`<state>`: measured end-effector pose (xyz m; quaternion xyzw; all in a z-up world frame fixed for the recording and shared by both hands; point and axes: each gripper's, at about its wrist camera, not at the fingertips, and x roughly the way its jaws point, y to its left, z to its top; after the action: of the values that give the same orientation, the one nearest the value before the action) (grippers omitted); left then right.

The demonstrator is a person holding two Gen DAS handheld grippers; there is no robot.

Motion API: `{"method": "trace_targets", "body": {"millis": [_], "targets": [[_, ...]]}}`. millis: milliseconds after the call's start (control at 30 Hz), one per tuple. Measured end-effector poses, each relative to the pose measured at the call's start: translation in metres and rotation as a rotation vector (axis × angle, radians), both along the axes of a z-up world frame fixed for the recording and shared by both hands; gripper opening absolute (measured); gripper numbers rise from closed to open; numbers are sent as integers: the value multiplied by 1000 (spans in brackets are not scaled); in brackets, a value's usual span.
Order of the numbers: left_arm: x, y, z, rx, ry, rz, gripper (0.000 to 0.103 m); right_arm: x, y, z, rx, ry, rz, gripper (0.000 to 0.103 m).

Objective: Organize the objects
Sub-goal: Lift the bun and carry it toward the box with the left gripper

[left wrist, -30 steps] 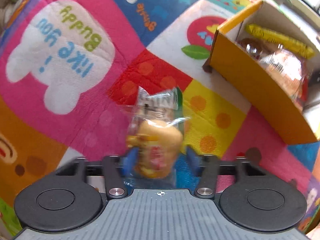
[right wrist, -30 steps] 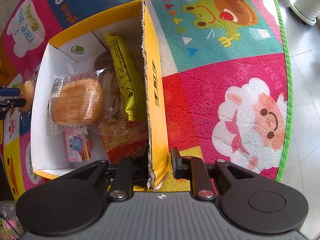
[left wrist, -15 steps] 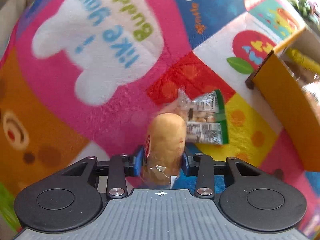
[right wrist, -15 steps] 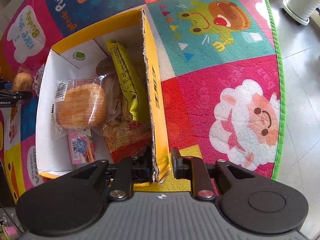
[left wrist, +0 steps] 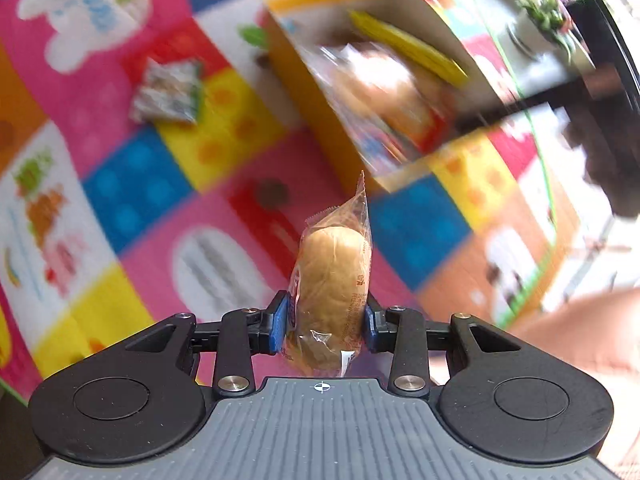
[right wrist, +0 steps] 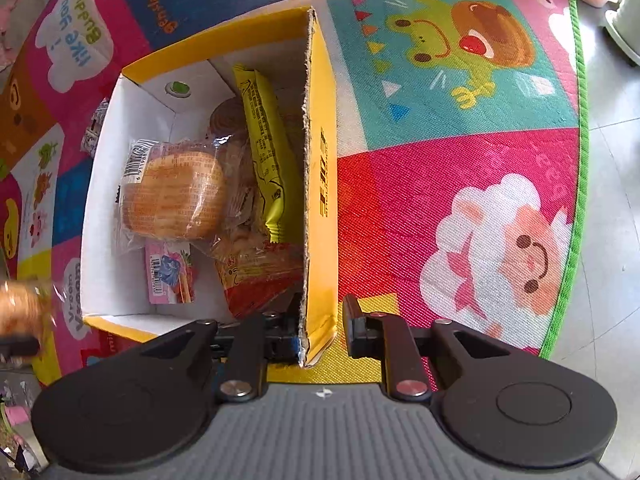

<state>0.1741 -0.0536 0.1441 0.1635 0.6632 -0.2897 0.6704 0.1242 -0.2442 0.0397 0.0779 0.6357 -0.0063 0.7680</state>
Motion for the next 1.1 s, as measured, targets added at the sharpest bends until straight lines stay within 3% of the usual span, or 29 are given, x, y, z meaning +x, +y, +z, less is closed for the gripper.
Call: {"method": "trace_targets", "body": {"millis": [100, 300, 733, 1100], "targets": [[-12, -8, 5, 9, 26, 51, 40, 4, 3, 0, 6, 1, 43, 18], [-12, -17, 28, -54, 33, 224, 40, 5, -1, -4, 28, -6, 85, 18], [-8, -81, 45, -66, 106, 163, 40, 4, -12, -7, 97, -12, 95, 18], [2, -84, 56, -134, 162, 320, 40, 2, -15, -3, 95, -18, 99, 19]]}}
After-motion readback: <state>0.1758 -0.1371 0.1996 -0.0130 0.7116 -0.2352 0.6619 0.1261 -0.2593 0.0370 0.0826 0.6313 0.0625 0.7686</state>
